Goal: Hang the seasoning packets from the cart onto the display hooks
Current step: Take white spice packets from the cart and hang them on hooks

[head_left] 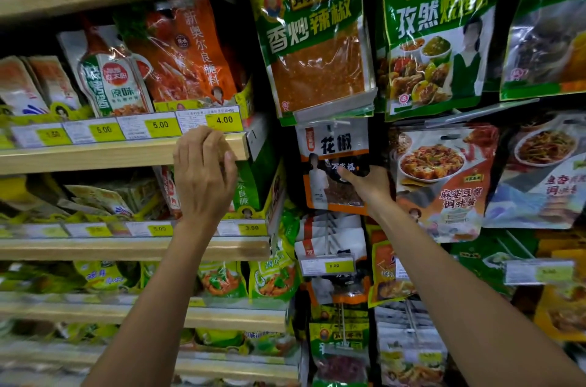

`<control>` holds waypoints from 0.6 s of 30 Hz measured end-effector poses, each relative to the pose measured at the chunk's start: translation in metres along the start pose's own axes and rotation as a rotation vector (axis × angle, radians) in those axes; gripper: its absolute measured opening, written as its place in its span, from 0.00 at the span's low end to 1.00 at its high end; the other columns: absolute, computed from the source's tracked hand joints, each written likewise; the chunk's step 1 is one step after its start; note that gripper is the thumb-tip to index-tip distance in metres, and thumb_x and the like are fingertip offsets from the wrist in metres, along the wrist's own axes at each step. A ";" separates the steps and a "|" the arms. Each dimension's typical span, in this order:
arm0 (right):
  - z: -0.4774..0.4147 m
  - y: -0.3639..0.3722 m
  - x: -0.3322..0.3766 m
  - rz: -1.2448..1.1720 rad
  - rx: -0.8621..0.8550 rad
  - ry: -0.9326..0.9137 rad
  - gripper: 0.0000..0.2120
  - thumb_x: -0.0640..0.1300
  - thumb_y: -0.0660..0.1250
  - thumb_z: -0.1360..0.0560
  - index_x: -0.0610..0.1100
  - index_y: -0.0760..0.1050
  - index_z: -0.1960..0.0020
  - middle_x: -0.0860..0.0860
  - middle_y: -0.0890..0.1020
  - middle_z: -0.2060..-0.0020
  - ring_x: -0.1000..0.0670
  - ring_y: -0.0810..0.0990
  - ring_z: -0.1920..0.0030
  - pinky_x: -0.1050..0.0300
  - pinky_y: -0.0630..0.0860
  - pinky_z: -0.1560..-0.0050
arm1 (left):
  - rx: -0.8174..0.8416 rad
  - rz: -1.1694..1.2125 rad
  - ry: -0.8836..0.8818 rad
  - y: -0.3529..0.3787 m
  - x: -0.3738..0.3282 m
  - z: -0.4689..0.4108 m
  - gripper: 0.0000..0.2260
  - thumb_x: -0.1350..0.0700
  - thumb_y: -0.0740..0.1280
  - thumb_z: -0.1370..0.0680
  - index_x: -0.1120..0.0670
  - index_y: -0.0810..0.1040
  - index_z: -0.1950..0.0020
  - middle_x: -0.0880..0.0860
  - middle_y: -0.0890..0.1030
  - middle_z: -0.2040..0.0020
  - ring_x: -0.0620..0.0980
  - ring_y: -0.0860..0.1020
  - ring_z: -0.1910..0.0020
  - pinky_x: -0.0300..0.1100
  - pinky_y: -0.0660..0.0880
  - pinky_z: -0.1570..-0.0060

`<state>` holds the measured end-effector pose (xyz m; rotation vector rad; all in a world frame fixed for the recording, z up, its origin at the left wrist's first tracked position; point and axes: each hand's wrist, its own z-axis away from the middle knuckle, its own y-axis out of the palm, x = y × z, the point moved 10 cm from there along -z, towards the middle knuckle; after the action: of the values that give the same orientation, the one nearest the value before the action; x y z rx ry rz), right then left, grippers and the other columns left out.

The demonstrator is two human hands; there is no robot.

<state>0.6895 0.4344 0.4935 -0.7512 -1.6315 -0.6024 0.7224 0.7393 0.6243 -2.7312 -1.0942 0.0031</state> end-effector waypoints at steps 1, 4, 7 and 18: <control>0.002 -0.002 0.000 0.016 -0.008 -0.004 0.20 0.45 0.74 0.27 0.36 0.76 0.39 0.42 0.81 0.44 0.42 0.78 0.41 0.56 0.70 0.51 | 0.013 -0.007 0.010 -0.001 -0.001 0.000 0.13 0.59 0.58 0.20 0.67 0.75 0.43 0.66 0.77 0.45 0.61 0.72 0.42 0.58 0.70 0.40; 0.020 -0.012 0.004 0.166 -0.034 -0.052 0.20 0.46 0.72 0.26 0.36 0.75 0.39 0.43 0.81 0.47 0.42 0.79 0.43 0.61 0.69 0.56 | 0.024 -0.031 0.024 -0.007 -0.002 0.003 0.12 0.62 0.60 0.21 0.67 0.75 0.41 0.65 0.77 0.43 0.60 0.71 0.40 0.56 0.69 0.36; 0.053 -0.022 0.012 0.260 -0.084 -0.111 0.24 0.42 0.69 0.23 0.37 0.68 0.31 0.42 0.79 0.39 0.43 0.76 0.38 0.60 0.71 0.47 | 0.003 -0.021 0.006 -0.019 -0.007 0.009 0.12 0.64 0.61 0.21 0.67 0.74 0.40 0.66 0.77 0.41 0.62 0.72 0.40 0.57 0.69 0.36; 0.202 -0.142 -0.052 0.207 -0.085 0.013 0.11 0.48 0.60 0.18 0.46 0.79 0.44 0.48 0.82 0.54 0.46 0.80 0.55 0.55 0.75 0.57 | 0.295 0.455 -0.194 -0.019 -0.140 0.105 0.14 0.59 0.54 0.19 0.65 0.76 0.44 0.63 0.79 0.49 0.58 0.74 0.48 0.49 0.69 0.47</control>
<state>0.4571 0.4824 0.4075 -0.9636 -1.5000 -0.5289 0.5998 0.6758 0.5144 -2.6752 -0.4405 0.4646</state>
